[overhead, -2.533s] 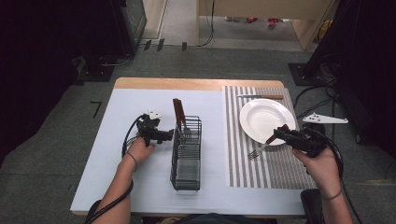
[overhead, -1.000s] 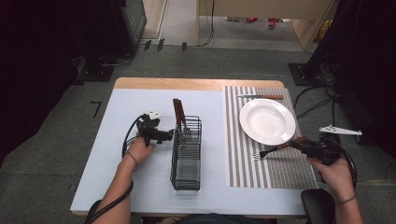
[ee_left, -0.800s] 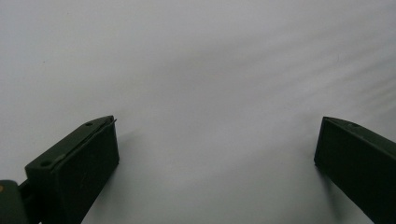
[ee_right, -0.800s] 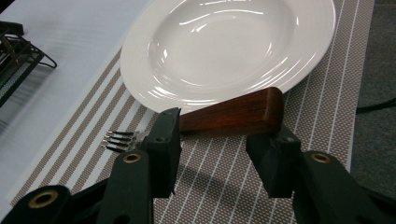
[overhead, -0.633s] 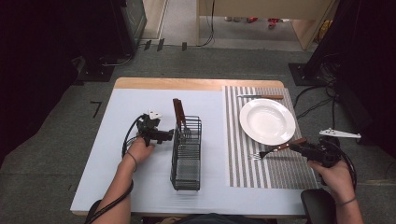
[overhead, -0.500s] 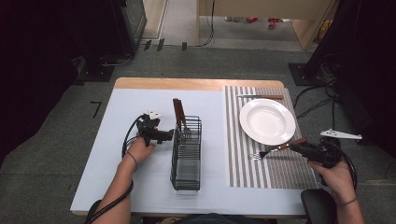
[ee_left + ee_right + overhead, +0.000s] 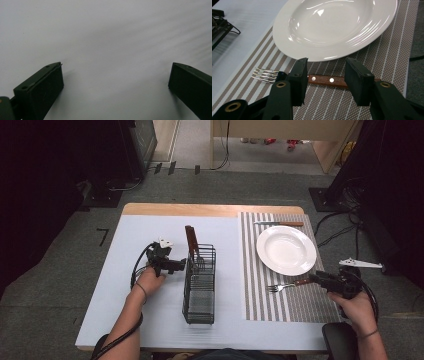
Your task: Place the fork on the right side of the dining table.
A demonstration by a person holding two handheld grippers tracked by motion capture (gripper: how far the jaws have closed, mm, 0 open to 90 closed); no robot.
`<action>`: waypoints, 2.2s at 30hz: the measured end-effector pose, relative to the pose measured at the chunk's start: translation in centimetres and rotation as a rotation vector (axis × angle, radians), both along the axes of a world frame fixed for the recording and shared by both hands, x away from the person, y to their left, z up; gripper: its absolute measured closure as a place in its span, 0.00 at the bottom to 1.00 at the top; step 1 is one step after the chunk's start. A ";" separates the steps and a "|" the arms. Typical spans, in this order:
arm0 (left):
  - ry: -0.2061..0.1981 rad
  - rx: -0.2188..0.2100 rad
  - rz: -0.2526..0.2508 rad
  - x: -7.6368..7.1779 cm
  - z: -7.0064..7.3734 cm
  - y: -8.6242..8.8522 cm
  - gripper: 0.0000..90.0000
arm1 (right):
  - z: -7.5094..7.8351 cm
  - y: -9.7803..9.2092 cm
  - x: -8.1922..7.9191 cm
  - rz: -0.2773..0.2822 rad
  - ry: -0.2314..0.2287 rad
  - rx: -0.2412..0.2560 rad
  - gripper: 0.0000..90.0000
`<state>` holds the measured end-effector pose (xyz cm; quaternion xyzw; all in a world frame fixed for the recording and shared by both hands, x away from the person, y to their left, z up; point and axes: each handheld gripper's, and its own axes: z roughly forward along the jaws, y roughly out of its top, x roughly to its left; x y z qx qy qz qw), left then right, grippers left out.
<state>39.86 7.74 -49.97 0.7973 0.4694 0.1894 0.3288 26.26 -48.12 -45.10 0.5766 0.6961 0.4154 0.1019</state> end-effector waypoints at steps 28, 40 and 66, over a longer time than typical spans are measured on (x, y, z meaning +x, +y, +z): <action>0.000 0.000 0.000 0.0 0.0 0.0 0.00 | -2.4 -0.8 2.7 0.025 0.037 -0.167 0.78; 0.000 0.000 0.000 0.0 0.0 0.0 0.00 | -2.9 -1.0 3.4 0.012 0.089 -0.164 0.79; 0.000 0.000 0.000 0.0 0.0 0.0 0.00 | -0.5 -0.8 1.8 -0.014 -0.030 -0.069 0.58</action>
